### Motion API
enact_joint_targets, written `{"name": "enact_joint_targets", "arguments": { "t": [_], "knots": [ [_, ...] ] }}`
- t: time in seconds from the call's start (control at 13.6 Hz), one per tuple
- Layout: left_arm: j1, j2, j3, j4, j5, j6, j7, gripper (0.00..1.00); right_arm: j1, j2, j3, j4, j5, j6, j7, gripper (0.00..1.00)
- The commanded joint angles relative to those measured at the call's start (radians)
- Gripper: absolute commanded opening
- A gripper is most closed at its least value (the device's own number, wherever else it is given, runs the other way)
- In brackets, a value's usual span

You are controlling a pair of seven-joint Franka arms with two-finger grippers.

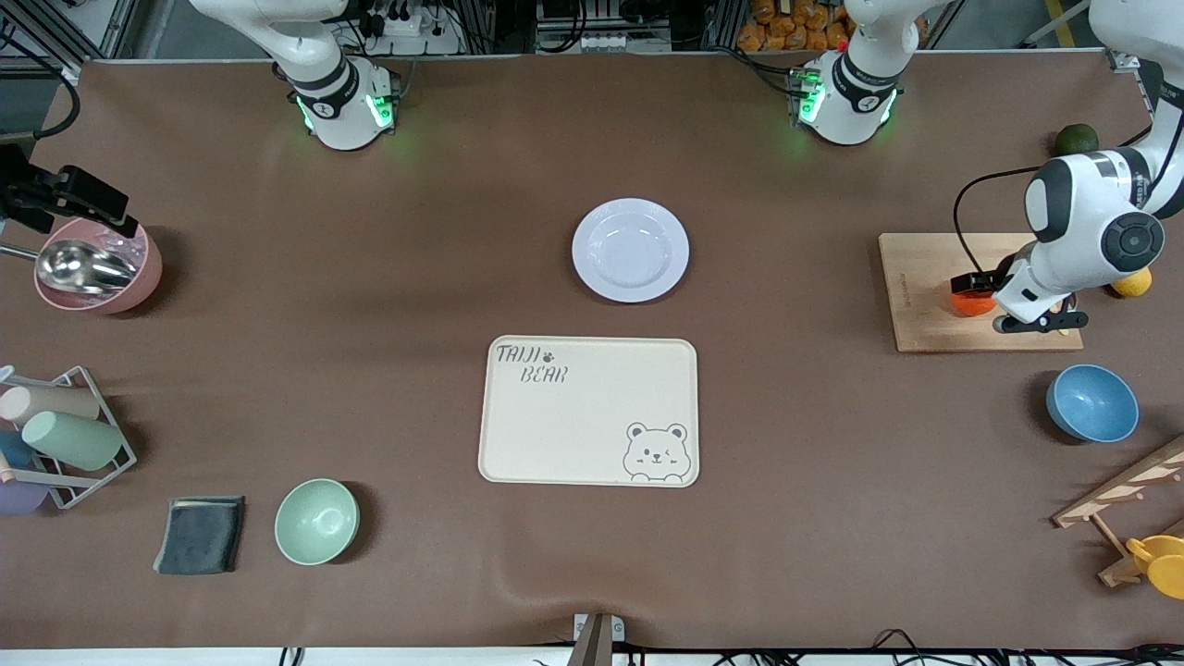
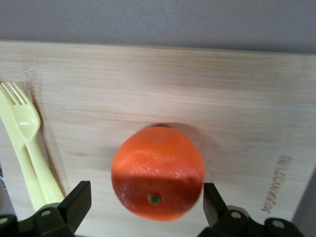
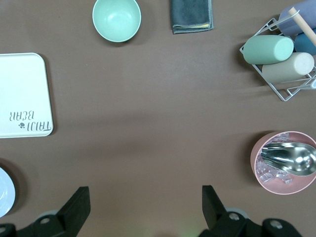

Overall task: Place orange and plate with both arms
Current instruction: 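Lower the left gripper and grasp the orange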

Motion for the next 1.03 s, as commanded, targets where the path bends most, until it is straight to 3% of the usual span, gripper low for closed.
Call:
{"name": "enact_joint_targets", "arguments": {
  "t": [0.0,0.22,0.37,0.52,0.59,0.74,0.96],
  "knots": [
    [0.036,0.026,-0.012,-0.007,0.024,0.032,0.008,1.00,-0.002,0.008,0.004,0.018,0.016,-0.014,0.015,1.00],
    [0.038,0.043,-0.013,-0.005,0.023,0.048,0.008,0.97,-0.002,0.008,0.004,0.018,0.016,-0.014,0.015,1.00],
    [0.035,0.035,-0.015,0.001,0.023,0.046,0.008,0.53,-0.002,0.008,0.004,0.018,0.017,-0.014,0.015,1.00],
    [0.032,0.023,-0.044,0.013,0.021,0.044,0.003,0.24,-0.002,0.010,0.004,0.018,0.017,-0.014,0.015,1.00],
    [0.032,0.009,-0.068,0.027,0.013,0.038,-0.009,0.18,-0.001,0.010,0.004,0.017,0.017,-0.014,0.015,1.00],
    [0.032,-0.006,-0.128,0.053,-0.005,0.020,-0.049,0.17,0.028,0.020,0.004,0.014,0.016,-0.014,0.017,1.00],
    [0.032,-0.043,-0.295,0.067,-0.078,0.015,-0.173,0.17,0.050,0.050,0.006,0.014,0.017,-0.014,0.004,1.00]
  ]
}}
